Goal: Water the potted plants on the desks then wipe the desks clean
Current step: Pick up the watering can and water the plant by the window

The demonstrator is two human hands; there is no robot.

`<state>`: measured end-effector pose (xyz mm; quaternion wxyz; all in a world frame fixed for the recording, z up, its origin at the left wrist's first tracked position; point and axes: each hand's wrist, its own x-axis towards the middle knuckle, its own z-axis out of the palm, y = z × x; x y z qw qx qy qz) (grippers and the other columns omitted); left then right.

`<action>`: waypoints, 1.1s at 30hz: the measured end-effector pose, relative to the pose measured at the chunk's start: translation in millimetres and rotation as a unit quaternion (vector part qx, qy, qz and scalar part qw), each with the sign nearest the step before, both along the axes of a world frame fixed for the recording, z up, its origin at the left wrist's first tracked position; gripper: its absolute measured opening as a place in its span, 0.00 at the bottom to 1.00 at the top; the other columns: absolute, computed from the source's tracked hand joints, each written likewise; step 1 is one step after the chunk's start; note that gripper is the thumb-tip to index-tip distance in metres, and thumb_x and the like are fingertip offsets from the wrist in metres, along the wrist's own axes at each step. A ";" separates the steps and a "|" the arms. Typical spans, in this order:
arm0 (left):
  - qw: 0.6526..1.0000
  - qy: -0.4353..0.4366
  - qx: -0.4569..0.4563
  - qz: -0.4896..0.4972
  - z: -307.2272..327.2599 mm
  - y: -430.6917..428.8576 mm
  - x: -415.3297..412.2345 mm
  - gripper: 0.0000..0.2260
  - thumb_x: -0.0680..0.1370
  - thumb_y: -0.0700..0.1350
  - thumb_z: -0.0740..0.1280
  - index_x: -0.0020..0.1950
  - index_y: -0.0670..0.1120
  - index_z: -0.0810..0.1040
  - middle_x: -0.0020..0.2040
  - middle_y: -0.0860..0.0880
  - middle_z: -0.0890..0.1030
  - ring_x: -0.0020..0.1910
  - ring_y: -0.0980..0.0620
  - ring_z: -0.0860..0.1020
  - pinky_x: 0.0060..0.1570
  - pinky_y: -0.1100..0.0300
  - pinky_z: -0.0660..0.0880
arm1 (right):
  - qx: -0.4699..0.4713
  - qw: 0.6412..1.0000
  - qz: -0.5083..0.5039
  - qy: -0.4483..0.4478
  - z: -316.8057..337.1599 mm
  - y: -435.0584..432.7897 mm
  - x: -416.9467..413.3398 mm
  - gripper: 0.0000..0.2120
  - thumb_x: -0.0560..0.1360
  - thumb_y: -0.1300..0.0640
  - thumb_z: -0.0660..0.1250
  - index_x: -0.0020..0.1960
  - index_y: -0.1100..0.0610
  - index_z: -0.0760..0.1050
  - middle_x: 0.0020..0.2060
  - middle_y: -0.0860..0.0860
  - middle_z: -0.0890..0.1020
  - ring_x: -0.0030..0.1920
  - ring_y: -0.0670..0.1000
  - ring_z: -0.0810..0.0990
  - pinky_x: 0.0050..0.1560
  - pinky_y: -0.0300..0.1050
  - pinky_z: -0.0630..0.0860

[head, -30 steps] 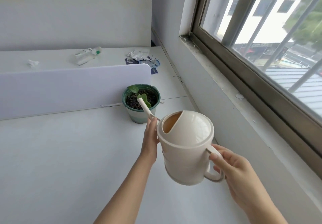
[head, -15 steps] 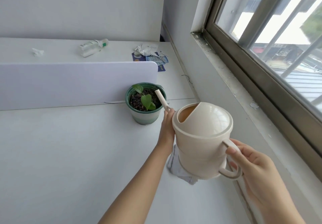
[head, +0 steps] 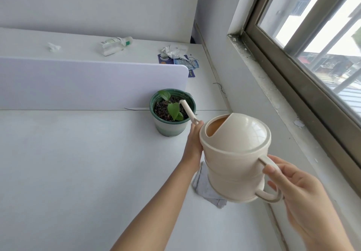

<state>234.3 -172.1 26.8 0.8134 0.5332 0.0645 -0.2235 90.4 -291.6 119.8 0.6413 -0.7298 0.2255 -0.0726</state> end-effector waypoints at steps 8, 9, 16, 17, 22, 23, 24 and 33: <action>0.999 -0.029 -0.020 0.012 -3.5 28.8 2.1 0.18 0.69 0.60 0.59 0.53 0.51 0.71 0.48 0.49 0.71 0.49 0.52 0.69 0.51 0.56 0.65 | -0.001 0.999 0.045 0.005 2.2 22.6 2.4 0.30 0.53 0.34 0.74 0.38 0.60 0.82 0.60 0.50 0.78 0.54 0.46 0.79 0.31 0.35 0.77; 0.999 -0.027 -0.021 0.018 -2.8 31.4 2.6 0.20 0.69 0.60 0.59 0.54 0.50 0.72 0.49 0.49 0.72 0.49 0.53 0.70 0.52 0.56 0.66 | -0.002 0.999 0.050 0.006 2.7 25.2 3.1 0.32 0.52 0.33 0.74 0.39 0.61 0.82 0.60 0.50 0.78 0.55 0.48 0.78 0.31 0.36 0.77; 0.999 -0.025 -0.014 0.021 -6.1 38.1 -8.6 0.21 0.67 0.61 0.60 0.53 0.50 0.70 0.45 0.48 0.71 0.47 0.52 0.69 0.48 0.56 0.67 | 0.036 0.999 0.012 0.006 -2.1 30.9 -8.0 0.27 0.56 0.37 0.74 0.37 0.63 0.82 0.59 0.51 0.78 0.58 0.50 0.77 0.37 0.38 0.78; 1.000 -0.015 -0.014 0.021 -5.8 37.9 -12.6 0.22 0.67 0.60 0.60 0.55 0.49 0.71 0.44 0.49 0.72 0.46 0.52 0.71 0.46 0.58 0.68 | 0.047 0.999 0.004 0.011 -3.1 30.2 -10.9 0.21 0.61 0.42 0.73 0.34 0.62 0.81 0.58 0.51 0.78 0.57 0.50 0.77 0.44 0.43 0.78; 1.000 -0.006 -0.011 -0.006 -0.7 36.1 -34.5 0.19 0.68 0.56 0.60 0.54 0.48 0.70 0.42 0.53 0.74 0.43 0.57 0.73 0.40 0.62 0.70 | 0.064 0.997 -0.034 0.025 -16.6 23.6 -31.6 0.16 0.73 0.59 0.64 0.29 0.55 0.83 0.56 0.56 0.79 0.52 0.52 0.77 0.48 0.41 0.72; 1.000 -0.008 -0.005 -0.014 -0.7 35.9 -39.0 0.18 0.68 0.56 0.61 0.53 0.48 0.70 0.43 0.53 0.74 0.44 0.57 0.74 0.42 0.62 0.71 | 0.066 0.996 -0.050 0.029 -19.2 23.1 -36.8 0.18 0.75 0.61 0.61 0.30 0.59 0.82 0.55 0.57 0.79 0.52 0.53 0.76 0.49 0.43 0.70; 1.000 -0.012 0.002 -0.021 -0.3 35.6 -43.7 0.17 0.68 0.55 0.61 0.53 0.49 0.70 0.44 0.53 0.74 0.44 0.57 0.74 0.44 0.61 0.71 | 0.063 0.995 -0.062 0.034 -22.0 21.9 -42.7 0.16 0.76 0.62 0.60 0.33 0.60 0.81 0.55 0.58 0.79 0.51 0.53 0.77 0.50 0.45 0.70; 0.994 -0.045 0.092 -0.033 -10.4 50.7 -81.5 0.19 0.62 0.56 0.69 0.49 0.50 0.72 0.47 0.47 0.78 0.50 0.49 0.76 0.64 0.47 0.70 | 0.042 0.989 -0.121 0.080 -47.8 27.4 -80.3 0.12 0.74 0.62 0.61 0.34 0.60 0.77 0.36 0.55 0.76 0.38 0.50 0.72 0.41 0.41 0.65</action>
